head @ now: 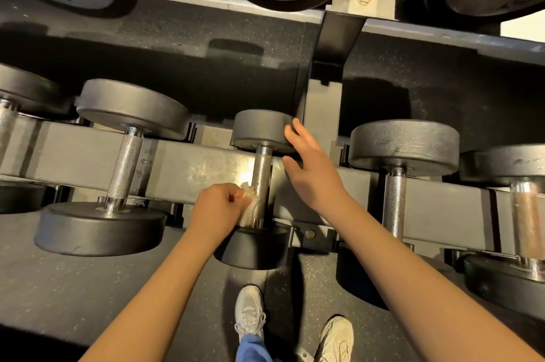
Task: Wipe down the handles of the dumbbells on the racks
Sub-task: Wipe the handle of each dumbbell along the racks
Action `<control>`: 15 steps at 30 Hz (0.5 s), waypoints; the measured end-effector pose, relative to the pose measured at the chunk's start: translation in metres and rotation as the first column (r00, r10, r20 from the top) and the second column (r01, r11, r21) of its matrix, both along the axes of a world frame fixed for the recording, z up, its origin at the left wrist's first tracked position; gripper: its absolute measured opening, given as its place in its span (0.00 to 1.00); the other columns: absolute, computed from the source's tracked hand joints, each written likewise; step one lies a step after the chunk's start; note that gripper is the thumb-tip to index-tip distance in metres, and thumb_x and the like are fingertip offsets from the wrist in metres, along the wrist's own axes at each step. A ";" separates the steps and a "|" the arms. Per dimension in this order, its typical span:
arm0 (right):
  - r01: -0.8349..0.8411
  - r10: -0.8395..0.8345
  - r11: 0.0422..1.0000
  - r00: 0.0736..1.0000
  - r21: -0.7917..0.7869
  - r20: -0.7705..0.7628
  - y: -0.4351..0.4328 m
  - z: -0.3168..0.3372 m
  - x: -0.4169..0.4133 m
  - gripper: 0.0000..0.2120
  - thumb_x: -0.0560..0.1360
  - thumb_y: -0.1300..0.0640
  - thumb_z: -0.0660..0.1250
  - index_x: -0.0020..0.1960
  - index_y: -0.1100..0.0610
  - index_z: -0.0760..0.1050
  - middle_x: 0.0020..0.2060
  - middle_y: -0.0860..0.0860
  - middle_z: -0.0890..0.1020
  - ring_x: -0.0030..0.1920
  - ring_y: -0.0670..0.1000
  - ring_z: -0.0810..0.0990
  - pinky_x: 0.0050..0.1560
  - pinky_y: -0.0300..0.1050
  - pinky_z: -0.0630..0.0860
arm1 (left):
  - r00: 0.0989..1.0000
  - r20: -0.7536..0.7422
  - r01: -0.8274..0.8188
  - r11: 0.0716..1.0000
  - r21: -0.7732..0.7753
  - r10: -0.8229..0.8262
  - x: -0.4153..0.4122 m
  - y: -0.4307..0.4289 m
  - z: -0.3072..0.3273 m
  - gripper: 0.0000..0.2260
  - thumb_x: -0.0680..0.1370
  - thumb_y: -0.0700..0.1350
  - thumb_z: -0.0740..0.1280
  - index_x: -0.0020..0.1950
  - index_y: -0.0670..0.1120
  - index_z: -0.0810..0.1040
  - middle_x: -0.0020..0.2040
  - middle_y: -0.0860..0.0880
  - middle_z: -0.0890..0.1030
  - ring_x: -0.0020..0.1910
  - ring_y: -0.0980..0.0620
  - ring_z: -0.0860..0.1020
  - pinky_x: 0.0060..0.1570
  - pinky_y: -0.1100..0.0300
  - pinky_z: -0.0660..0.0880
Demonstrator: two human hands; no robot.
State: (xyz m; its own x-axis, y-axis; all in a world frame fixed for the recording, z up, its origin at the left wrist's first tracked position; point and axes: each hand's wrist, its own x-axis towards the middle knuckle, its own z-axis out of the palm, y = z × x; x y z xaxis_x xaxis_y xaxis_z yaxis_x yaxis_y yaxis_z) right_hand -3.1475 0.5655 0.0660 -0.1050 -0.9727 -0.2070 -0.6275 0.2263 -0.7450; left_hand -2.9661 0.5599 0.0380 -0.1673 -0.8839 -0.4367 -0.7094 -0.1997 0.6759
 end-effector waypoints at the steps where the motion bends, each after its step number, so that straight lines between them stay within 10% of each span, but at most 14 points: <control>1: 0.033 -0.033 0.999 0.999 -0.034 0.000 0.003 0.000 -0.002 0.20 0.80 0.58 0.59 0.72 0.52 0.66 0.73 0.46 0.64 0.71 0.45 0.63 0.67 0.39 0.62 | 0.997 -0.055 -0.045 0.999 -0.012 0.045 0.001 -0.002 0.005 0.11 0.76 0.43 0.69 0.34 0.45 0.77 0.32 0.48 0.75 0.32 0.51 0.72 0.37 0.60 0.69; 5: 0.133 -0.130 0.991 0.949 0.009 0.287 0.019 -0.002 0.002 0.10 0.78 0.59 0.63 0.47 0.47 0.80 0.44 0.43 0.81 0.47 0.45 0.78 0.50 0.42 0.74 | 0.970 -0.223 -0.125 0.988 -0.090 0.102 -0.014 -0.017 0.025 0.07 0.77 0.43 0.68 0.44 0.40 0.82 0.37 0.39 0.79 0.39 0.42 0.78 0.42 0.53 0.75; 10: 0.265 -0.329 0.944 0.762 0.195 0.558 0.009 -0.004 0.027 0.10 0.75 0.60 0.68 0.39 0.48 0.80 0.34 0.46 0.81 0.40 0.49 0.79 0.46 0.51 0.77 | 0.947 -0.318 0.007 0.993 -0.117 -0.044 -0.034 -0.021 0.035 0.13 0.79 0.46 0.64 0.40 0.39 0.79 0.35 0.38 0.78 0.37 0.42 0.76 0.40 0.47 0.75; 15: 0.499 -0.512 0.854 0.754 0.149 0.411 0.002 -0.019 0.025 0.10 0.74 0.64 0.69 0.35 0.55 0.77 0.32 0.51 0.79 0.37 0.49 0.75 0.43 0.39 0.73 | 0.994 -0.056 0.063 0.911 -0.407 -0.094 -0.023 -0.043 0.044 0.14 0.81 0.44 0.61 0.65 0.45 0.75 0.57 0.53 0.73 0.56 0.58 0.72 0.50 0.75 0.64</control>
